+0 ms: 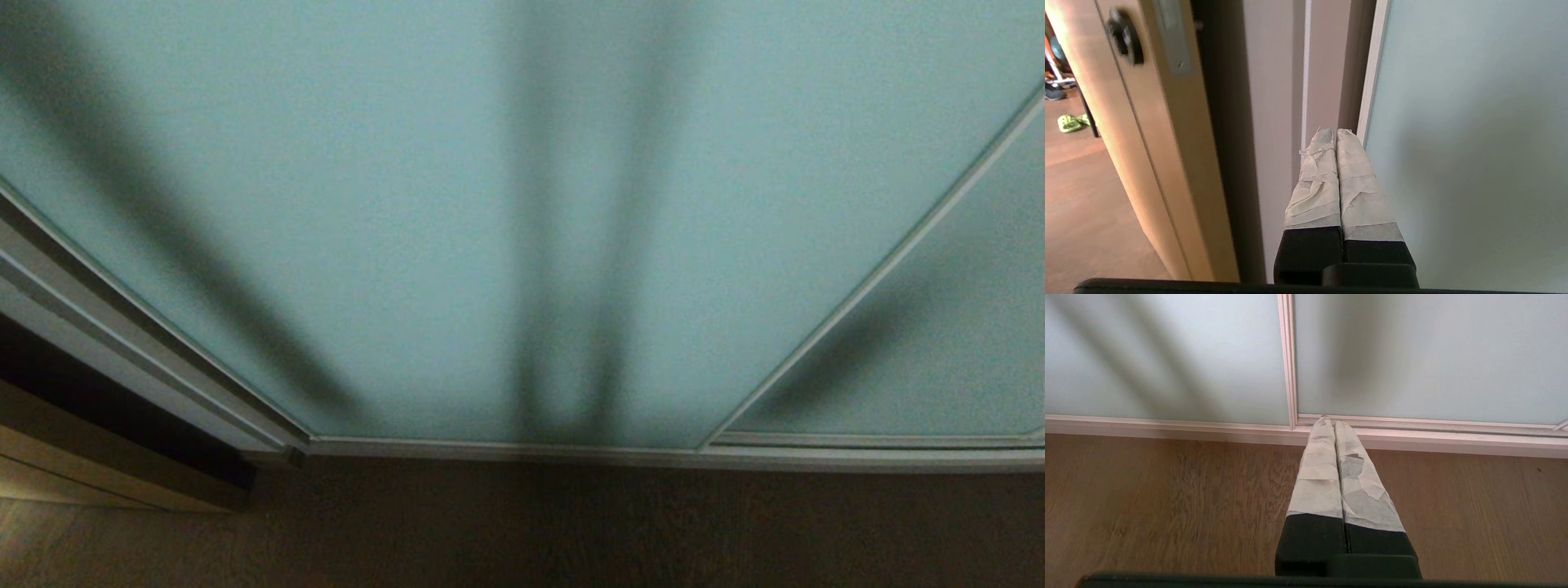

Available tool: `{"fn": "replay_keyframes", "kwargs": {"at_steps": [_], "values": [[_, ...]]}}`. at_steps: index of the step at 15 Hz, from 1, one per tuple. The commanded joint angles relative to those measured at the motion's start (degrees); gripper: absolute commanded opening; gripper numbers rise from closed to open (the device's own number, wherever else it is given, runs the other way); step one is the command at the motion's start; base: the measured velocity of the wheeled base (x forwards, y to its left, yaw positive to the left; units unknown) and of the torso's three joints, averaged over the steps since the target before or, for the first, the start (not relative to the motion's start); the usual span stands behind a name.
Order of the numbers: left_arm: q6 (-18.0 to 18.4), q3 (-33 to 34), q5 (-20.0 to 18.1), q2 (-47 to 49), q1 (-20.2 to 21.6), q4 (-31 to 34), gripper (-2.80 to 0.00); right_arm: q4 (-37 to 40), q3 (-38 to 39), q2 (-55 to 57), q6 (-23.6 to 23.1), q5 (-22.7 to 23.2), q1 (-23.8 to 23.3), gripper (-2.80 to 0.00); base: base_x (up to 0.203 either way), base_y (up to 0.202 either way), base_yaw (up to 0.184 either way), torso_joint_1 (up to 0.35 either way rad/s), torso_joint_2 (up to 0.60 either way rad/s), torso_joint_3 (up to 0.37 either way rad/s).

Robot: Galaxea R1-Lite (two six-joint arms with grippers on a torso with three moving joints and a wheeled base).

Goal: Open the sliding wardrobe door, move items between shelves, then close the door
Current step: Open the door

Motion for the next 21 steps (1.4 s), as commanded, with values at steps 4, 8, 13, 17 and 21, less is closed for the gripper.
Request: {"fn": "replay_keyframes", "kwargs": {"at_steps": [4, 8, 13, 17, 21], "values": [[-1.7, -6.1, -9.6, 6.7, 17.4, 1.6, -2.8, 0.0, 0.0, 0.0, 0.0, 0.0, 0.0, -2.8, 0.0, 0.0, 0.0, 0.0, 0.0, 0.0], [-6.4, -7.6, -29.9, 7.7, 28.5, 10.2, -2.8, 0.0, 0.0, 0.0, 0.0, 0.0, 0.0, -2.8, 0.0, 0.0, 0.0, 0.0, 0.0, 0.0], [-12.0, -8.1, -44.6, 9.0, 34.6, 12.5, -2.8, 0.0, 0.0, 0.0, 0.0, -0.1, 0.0, -2.8, 0.0, 0.0, 0.0, 0.0, 0.0, 0.0], [-12.5, -10.2, -44.4, 13.2, 38.8, 9.2, -2.8, 0.0, 0.0, 0.0, 0.0, 0.0, 0.0, -2.8, 0.0, 0.0, 0.0, 0.0, 0.0, 0.0], [-14.0, -12.4, -44.5, 16.8, 40.7, 4.7, -2.8, 0.0, 0.0, 0.1, 0.0, -0.1, 0.0, -2.8, 0.0, 0.0, 0.0, 0.0, 0.0, 0.0]]}}
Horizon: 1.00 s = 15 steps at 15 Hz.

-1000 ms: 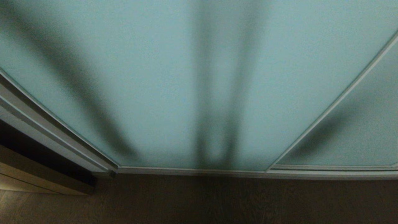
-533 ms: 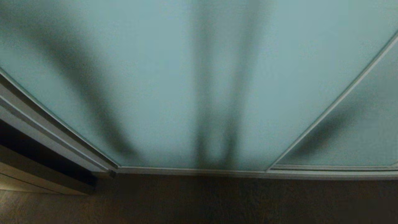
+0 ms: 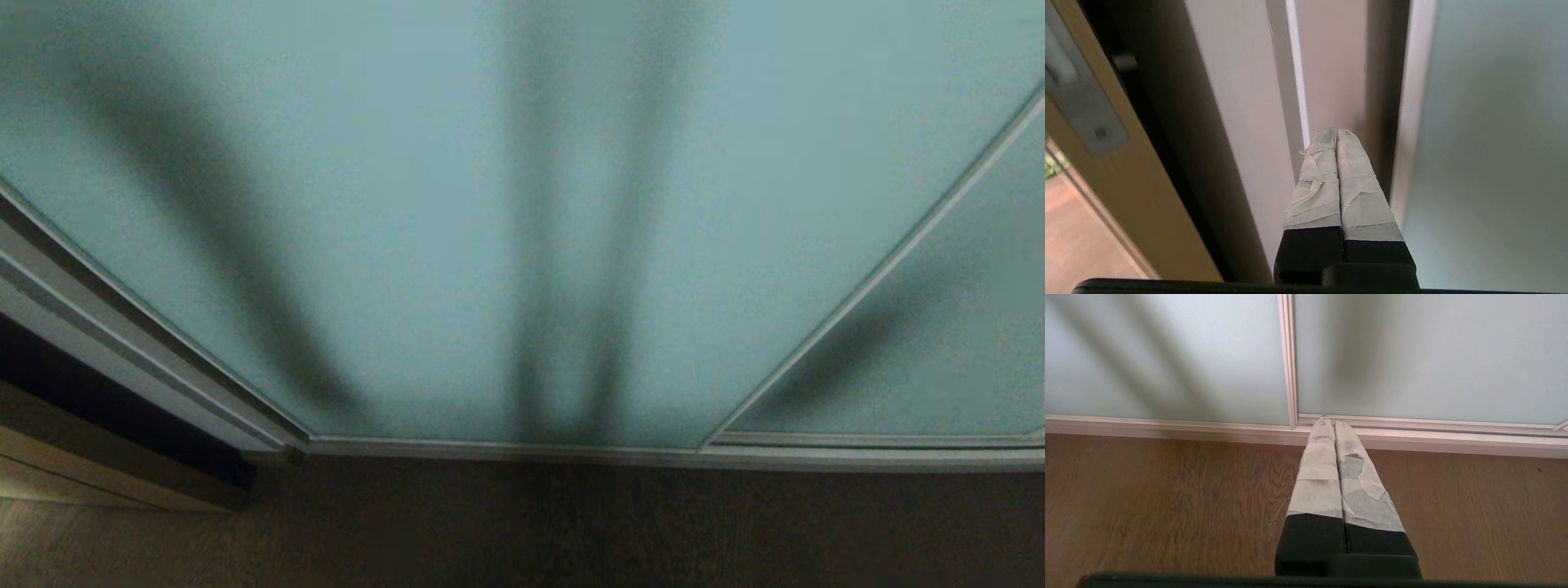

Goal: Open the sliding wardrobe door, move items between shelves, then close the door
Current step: Open the door

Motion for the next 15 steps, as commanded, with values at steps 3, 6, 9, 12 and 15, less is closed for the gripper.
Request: {"fn": "replay_keyframes", "kwargs": {"at_steps": [3, 6, 9, 12, 15], "values": [[-1.5, -0.8, -1.9, 2.6, 0.2, -2.2, -2.8, 0.0, 0.0, 0.0, 0.0, 0.0, 0.0, -2.8, 0.0, 0.0, 0.0, 0.0, 0.0, 0.0], [-3.2, -1.4, -4.3, 3.6, 0.1, -2.1, -2.8, 0.0, 0.0, 0.0, 0.0, 0.0, 0.0, -2.8, 0.0, 0.0, 0.0, 0.0, 0.0, 0.0], [-3.4, -1.9, -4.8, 4.7, 0.2, -2.1, -2.8, 0.0, 0.0, 0.0, 0.0, 0.0, 0.0, -2.8, 0.0, 0.0, 0.0, 0.0, 0.0, 0.0], [-3.5, -2.4, -6.3, 5.6, 0.2, -2.0, -2.8, 0.0, 0.0, 0.0, 0.0, 0.0, 0.0, -2.8, 0.0, 0.0, 0.0, 0.0, 0.0, 0.0], [-4.1, -2.6, -8.4, 5.8, 0.1, -2.1, -2.8, 0.0, 0.0, 0.0, 0.0, 0.0, 0.0, -2.8, 0.0, 0.0, 0.0, 0.0, 0.0, 0.0]]}}
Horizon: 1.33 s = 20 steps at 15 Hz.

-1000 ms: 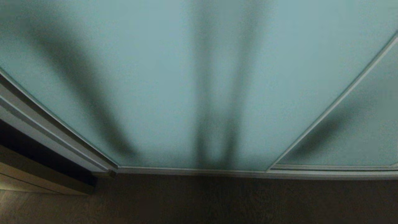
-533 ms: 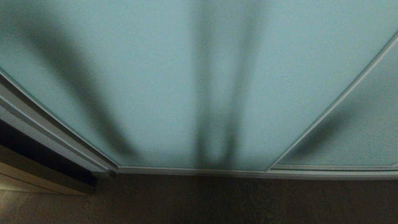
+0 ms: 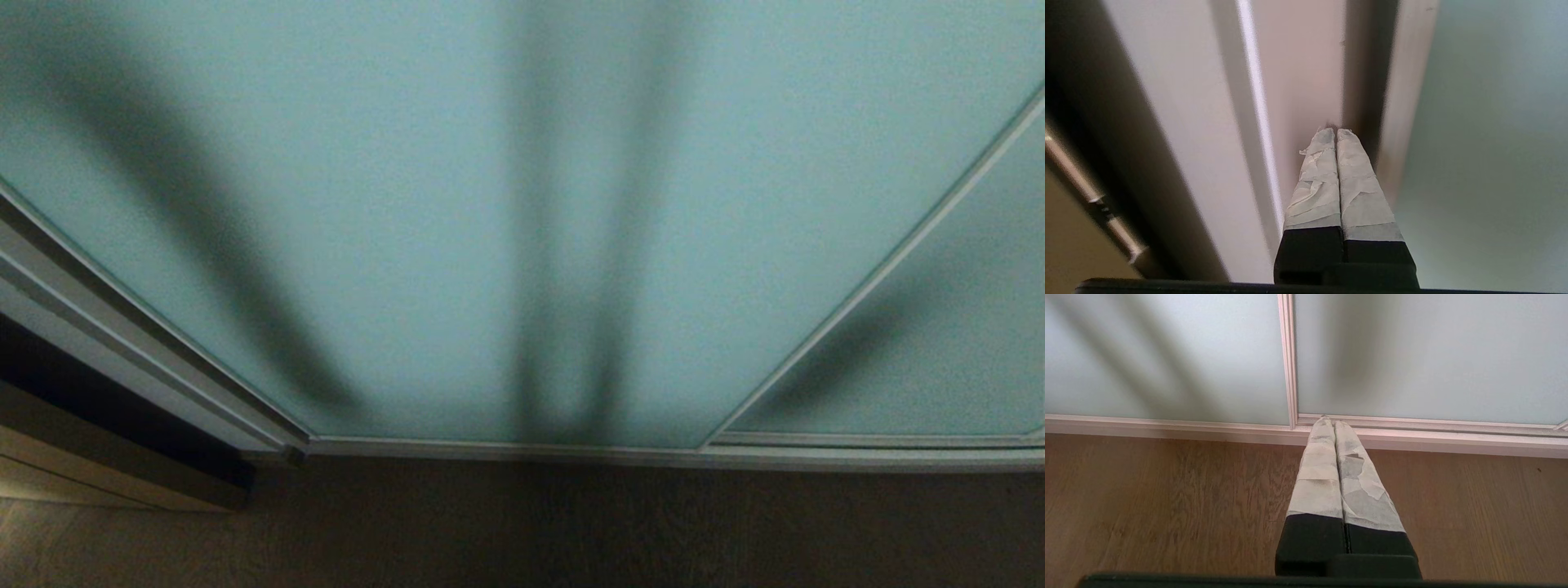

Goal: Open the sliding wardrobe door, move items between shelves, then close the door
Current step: Open the door

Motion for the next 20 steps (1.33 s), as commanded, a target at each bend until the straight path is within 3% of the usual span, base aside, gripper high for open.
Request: {"fn": "replay_keyframes", "kwargs": {"at_steps": [1, 16, 18, 20], "values": [[-0.6, -0.2, -1.1, 0.1, 0.0, -0.1, -2.8, 0.0, 0.0, 0.0, 0.0, -0.1, 0.0, -2.8, 0.0, 0.0, 0.0, 0.0, 0.0, 0.0], [-2.2, 0.0, -15.2, 0.0, 0.0, 0.4, -2.8, 0.0, 0.0, 0.1, 0.0, 0.0, 0.0, -2.8, 0.0, 0.0, 0.0, 0.0, 0.0, 0.0], [-2.6, 0.2, -15.8, -0.3, -0.4, 0.4, -2.8, 0.0, 0.0, 0.0, 0.0, 0.0, 0.0, -2.8, 0.0, 0.0, 0.0, 0.0, 0.0, 0.0], [-2.5, 2.2, -19.8, -1.8, -1.1, 0.3, -2.8, 0.0, 0.0, 0.1, 0.0, 0.0, 0.0, -2.8, 0.0, 0.0, 0.0, 0.0, 0.0, 0.0]]}}
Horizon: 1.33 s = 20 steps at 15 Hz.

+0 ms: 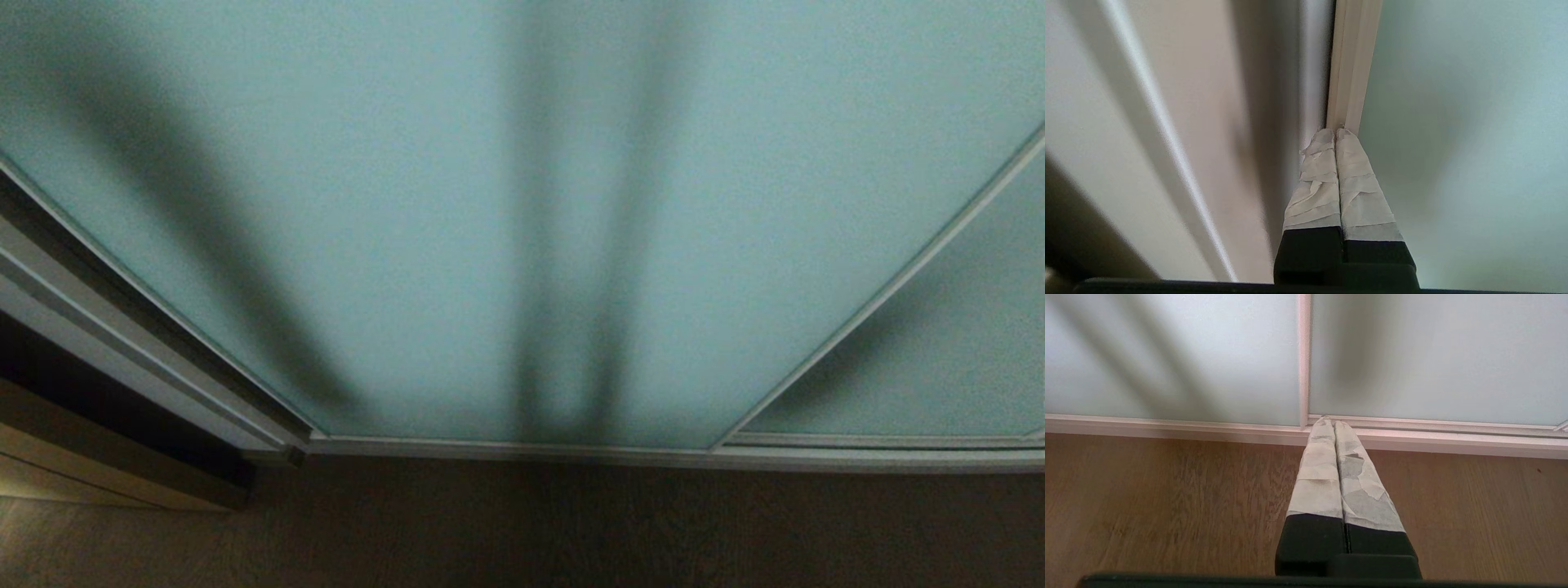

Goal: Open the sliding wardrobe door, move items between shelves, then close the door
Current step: Open the door

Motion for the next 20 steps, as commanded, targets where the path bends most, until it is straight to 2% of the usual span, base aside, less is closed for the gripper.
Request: {"fn": "replay_keyframes", "kwargs": {"at_steps": [1, 4, 7, 12, 16, 20], "values": [[-0.2, 1.4, -2.4, -2.0, -0.7, -0.1, -2.8, 0.0, 0.1, 0.1, 0.0, 0.0, 0.0, -2.8, 0.0, 0.0, 0.0, 0.0, 0.0, 0.0], [-0.8, 2.4, -3.7, -4.6, -1.6, 0.0, -2.8, -0.1, 0.0, 0.0, 0.0, 0.0, 0.0, -2.8, 0.0, 0.0, 0.0, 0.0, 0.0, 0.0], [-3.0, 2.0, -2.7, -6.5, -1.2, -0.3, -2.8, 0.0, 0.0, 0.1, 0.0, 0.0, 0.0, -2.8, 0.0, 0.0, 0.0, 0.0, 0.0, 0.0], [-2.9, 3.0, -1.0, -9.5, -0.4, -0.6, -2.8, 0.0, 0.0, 0.0, 0.0, 0.0, 0.0, -2.8, 0.0, 0.0, 0.0, 0.0, 0.0, 0.0], [-2.8, 2.4, -0.3, -6.3, -0.4, -0.2, -2.8, 0.0, 0.0, 0.0, 0.0, 0.0, 0.0, -2.8, 0.0, 0.0, 0.0, 0.0, 0.0, 0.0], [-2.8, -1.9, -0.6, -0.5, -1.2, 0.0, -2.8, 0.0, 0.0, 0.1, 0.0, 0.0, 0.0, -2.8, 0.0, 0.0, 0.0, 0.0, 0.0, 0.0]]}}
